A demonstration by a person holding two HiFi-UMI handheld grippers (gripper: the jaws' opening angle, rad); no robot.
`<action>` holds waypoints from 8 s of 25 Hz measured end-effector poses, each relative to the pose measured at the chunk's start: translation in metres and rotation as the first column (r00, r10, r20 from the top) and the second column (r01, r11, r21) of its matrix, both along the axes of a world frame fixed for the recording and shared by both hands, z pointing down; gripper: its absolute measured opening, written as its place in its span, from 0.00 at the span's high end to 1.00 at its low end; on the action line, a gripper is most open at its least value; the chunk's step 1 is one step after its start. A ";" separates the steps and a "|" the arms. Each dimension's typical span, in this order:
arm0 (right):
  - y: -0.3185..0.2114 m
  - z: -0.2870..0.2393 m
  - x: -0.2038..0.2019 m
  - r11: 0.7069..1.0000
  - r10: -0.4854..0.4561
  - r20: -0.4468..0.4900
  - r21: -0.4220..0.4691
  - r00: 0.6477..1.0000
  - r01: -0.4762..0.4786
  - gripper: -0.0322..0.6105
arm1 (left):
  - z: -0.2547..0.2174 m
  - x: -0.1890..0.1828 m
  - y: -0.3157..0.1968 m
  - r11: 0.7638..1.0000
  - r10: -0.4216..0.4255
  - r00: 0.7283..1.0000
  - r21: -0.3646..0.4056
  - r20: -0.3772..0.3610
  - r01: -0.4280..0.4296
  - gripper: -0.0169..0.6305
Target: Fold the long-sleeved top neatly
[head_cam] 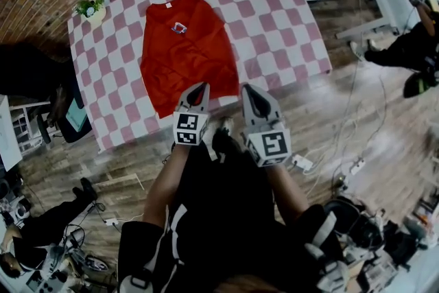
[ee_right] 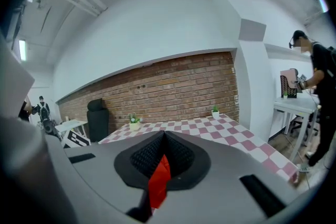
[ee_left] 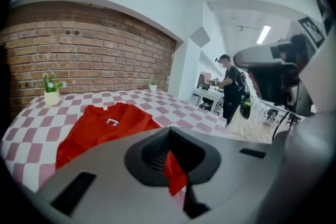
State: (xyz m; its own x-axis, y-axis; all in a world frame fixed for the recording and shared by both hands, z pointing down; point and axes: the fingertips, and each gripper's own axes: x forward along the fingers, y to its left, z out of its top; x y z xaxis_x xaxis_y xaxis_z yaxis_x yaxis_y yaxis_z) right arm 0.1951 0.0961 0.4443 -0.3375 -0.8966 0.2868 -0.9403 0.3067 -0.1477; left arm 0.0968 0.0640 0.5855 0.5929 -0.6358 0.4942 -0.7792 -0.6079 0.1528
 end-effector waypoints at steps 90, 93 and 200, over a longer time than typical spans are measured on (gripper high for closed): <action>-0.445 0.278 -0.125 0.501 -0.848 -0.303 -0.725 0.434 0.473 0.68 | 0.152 -0.177 -0.399 0.850 0.506 0.751 -0.394 0.424 -0.351 0.64; -0.443 0.291 -0.126 0.451 -0.870 -0.250 -0.752 0.426 0.480 0.68 | 0.158 -0.178 -0.400 0.844 0.503 0.767 -0.419 0.398 -0.336 0.64; 0.003 0.285 -0.086 0.680 -0.732 -0.472 -0.542 0.491 0.493 0.90 | 0.139 -0.146 0.042 0.999 0.018 0.897 -0.044 0.442 0.002 0.81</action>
